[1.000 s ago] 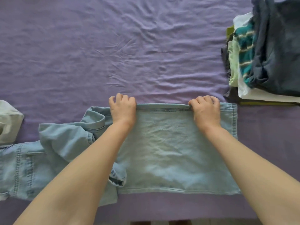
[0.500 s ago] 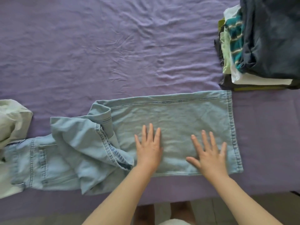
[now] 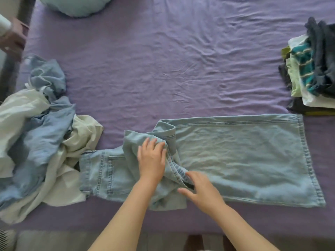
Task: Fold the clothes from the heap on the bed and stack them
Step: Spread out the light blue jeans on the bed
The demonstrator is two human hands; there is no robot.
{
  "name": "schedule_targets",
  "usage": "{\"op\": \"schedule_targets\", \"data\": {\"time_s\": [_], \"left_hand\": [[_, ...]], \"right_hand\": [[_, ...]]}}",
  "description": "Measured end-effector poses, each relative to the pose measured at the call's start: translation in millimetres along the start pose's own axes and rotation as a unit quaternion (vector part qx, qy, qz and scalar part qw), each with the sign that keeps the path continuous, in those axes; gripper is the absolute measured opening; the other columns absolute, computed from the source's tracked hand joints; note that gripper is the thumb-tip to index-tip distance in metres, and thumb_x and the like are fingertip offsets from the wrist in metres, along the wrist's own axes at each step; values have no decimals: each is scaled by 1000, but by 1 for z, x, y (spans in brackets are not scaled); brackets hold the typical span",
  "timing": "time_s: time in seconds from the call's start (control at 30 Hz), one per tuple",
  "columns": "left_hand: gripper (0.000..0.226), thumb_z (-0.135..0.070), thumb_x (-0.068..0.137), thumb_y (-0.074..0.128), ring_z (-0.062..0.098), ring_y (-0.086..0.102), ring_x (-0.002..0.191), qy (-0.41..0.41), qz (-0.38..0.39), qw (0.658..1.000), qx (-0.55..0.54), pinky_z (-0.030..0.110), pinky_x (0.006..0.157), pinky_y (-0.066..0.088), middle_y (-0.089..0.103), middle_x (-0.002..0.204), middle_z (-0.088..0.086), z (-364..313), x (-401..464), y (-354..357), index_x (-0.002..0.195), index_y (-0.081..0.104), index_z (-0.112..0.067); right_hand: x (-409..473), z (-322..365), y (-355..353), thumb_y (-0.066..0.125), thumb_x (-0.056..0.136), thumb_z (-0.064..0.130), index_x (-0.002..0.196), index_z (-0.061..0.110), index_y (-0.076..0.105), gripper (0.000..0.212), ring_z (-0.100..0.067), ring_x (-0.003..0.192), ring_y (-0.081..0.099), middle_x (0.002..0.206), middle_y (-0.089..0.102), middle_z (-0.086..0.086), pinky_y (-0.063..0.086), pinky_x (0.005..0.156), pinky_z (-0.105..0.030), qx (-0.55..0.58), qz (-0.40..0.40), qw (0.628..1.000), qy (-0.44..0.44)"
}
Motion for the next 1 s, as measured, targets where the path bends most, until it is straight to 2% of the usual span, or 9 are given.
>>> {"op": "schedule_targets", "data": {"time_s": [0.1,0.2,0.3,0.47,0.57,0.7,0.83,0.93,1.0], "left_hand": [[42,-35,102,36,24,6,148,-8,95,990,107,47,118,9,21,158,4,32,33,-1,143,39,-27],[48,-39,103,28,26,-2,148,-21,161,973,167,51,117,2,8,161,7,49,52,3,149,25,-27],[54,-49,100,26,27,11,146,-6,210,951,228,54,115,3,15,159,11,43,53,12,149,24,-25],[83,-72,86,36,29,34,136,-42,219,944,242,45,105,28,37,148,11,23,41,23,150,19,-24],[89,-78,82,36,29,39,134,-103,257,945,174,42,100,36,34,149,10,25,39,25,151,17,-25],[68,-57,92,42,31,45,127,-154,281,943,93,41,89,42,36,146,10,27,32,25,146,25,-20],[36,-31,82,69,25,61,91,-160,237,957,-58,30,67,44,61,104,9,5,34,19,107,52,-12],[22,-12,81,70,17,58,49,-159,263,925,-221,23,43,41,59,65,5,-40,41,15,89,50,-15],[21,-5,83,66,12,59,42,-115,284,916,-258,20,37,39,56,61,3,-81,48,12,83,47,-16]], "right_hand": [[2,4,17,60,88,33,137,18,41,55,-17,124,42,130,46,4,38,96,-27,-48,-43,997,46],[5,8,9,59,88,12,93,13,57,6,-26,97,52,95,57,-5,37,77,-32,14,-141,987,70],[1,2,-3,57,88,6,73,16,48,20,-20,71,49,70,52,-1,34,63,-30,154,-192,963,111],[-20,-10,-29,55,89,2,82,23,53,22,-4,49,45,58,50,6,33,49,-12,236,-296,915,141],[-29,-24,-41,55,89,-1,88,23,56,24,-7,54,46,65,55,8,34,52,-10,242,-304,911,140],[-37,-46,-56,55,90,-1,95,22,59,23,-6,66,52,79,61,6,37,57,-5,267,-322,895,159],[-49,-75,-76,54,91,2,99,21,61,22,-4,68,52,79,60,11,39,58,-4,277,-325,887,175],[-68,-100,-92,54,92,6,98,23,60,19,-4,68,53,77,60,11,41,56,-11,277,-346,872,208],[-82,-119,-103,55,92,9,98,20,61,14,-10,66,52,74,59,6,41,58,-20,278,-356,862,232]]}}
Point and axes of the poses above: each hand's wrist, its own x-axis towards the middle knuckle, its own y-axis out of the palm, z = x × y, the point moved 4 cm from there along x, towards the middle knuckle
